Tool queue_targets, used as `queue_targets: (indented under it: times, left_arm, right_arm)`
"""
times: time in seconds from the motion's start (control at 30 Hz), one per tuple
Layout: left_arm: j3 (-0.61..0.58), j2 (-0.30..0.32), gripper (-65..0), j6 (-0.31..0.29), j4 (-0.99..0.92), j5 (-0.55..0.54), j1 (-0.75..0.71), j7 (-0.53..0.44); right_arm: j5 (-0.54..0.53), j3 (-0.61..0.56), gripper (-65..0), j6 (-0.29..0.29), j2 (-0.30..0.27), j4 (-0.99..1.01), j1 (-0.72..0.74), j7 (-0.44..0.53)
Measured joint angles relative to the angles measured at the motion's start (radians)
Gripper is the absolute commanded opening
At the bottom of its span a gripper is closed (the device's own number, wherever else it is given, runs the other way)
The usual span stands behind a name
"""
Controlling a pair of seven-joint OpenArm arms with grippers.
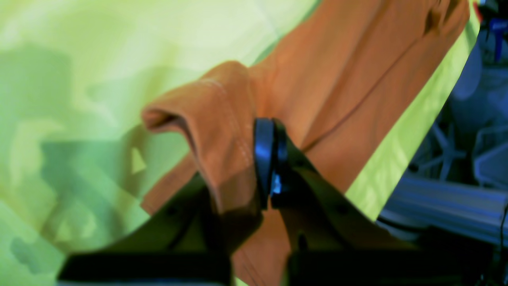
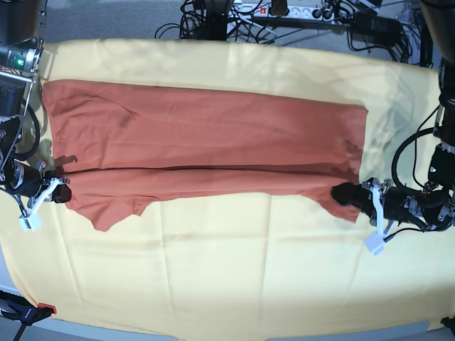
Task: Fold the T-shirt properly
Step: 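Fold the hem toward the collar edge with both grippers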
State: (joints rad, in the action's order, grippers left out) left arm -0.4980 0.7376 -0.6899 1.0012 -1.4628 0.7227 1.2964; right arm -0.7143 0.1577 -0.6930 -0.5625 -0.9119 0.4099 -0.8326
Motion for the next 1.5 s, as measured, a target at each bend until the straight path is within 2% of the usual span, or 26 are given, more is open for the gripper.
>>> queue_targets:
  times: [0.17,0.47,0.8,0.83,0.87,0.93,0.97,1.0,1.03,1.2,1.3,1.5]
  left_arm:
    - [0.000,0.000,-65.0,0.000,0.021,-0.001,-0.009,0.066]
    - [0.000,-0.003,-65.0,0.000,0.023,-0.004,-0.127,0.063]
    - [0.000,-0.003,-65.0,0.000,0.023,-0.004,-0.134,0.036]
    - [0.000,-0.003,-62.5,0.000,0.023,-0.004,-0.133,0.036]
    - [0.000,-0.003,-55.8,0.000,0.023,-0.004,-0.134,0.036]
    - [0.000,-0.003,-41.6,0.000,0.023,-0.004,-0.135,0.036]
    - [0.000,-0.004,-36.4,0.000,0.023,-0.004,-0.136,0.035]
    - [0.000,-0.004,-33.9,0.000,0.023,-0.004,-0.138,0.029]
    - [0.000,-0.004,-33.6,0.000,0.023,-0.003,-0.141,0.015]
    - [0.000,-0.005,-33.8,0.000,0.019,-0.004,-0.150,0.001]
    - [0.001,-0.005,-33.8,0.000,0.019,-0.016,-0.177,-0.032]
    - [0.008,-0.005,-33.8,-0.003,0.020,-0.043,-0.230,-0.075]
  right_arm:
    - [-0.002,0.000,-65.0,0.000,-0.003,0.000,0.000,-0.011]
    - [-0.002,-0.001,-65.0,0.000,-0.013,0.000,0.000,-0.048]
    - [-0.001,-0.001,-65.0,0.000,-0.013,0.000,0.000,-0.048]
    - [-0.001,-0.001,-65.0,0.000,-0.013,0.000,0.000,-0.048]
    - [-0.001,-0.001,-59.7,0.000,-0.013,0.000,0.001,-0.048]
    - [0.000,-0.001,-43.5,0.000,-0.014,0.000,0.006,-0.050]
    - [0.001,-0.001,-36.1,0.000,-0.014,0.000,0.014,-0.052]
    - [0.003,-0.001,-30.8,0.000,-0.014,0.000,0.024,-0.051]
    - [-0.002,-0.001,-28.1,0.000,-0.015,0.000,0.035,-0.051]
    - [-0.150,-0.001,-27.6,0.000,-0.034,-0.002,0.082,-0.063]
    - [-0.176,-0.001,-27.6,0.000,-0.022,-0.003,0.092,-0.066]
    - [-0.064,-0.001,-27.6,0.000,0.068,-0.003,0.080,-0.065]
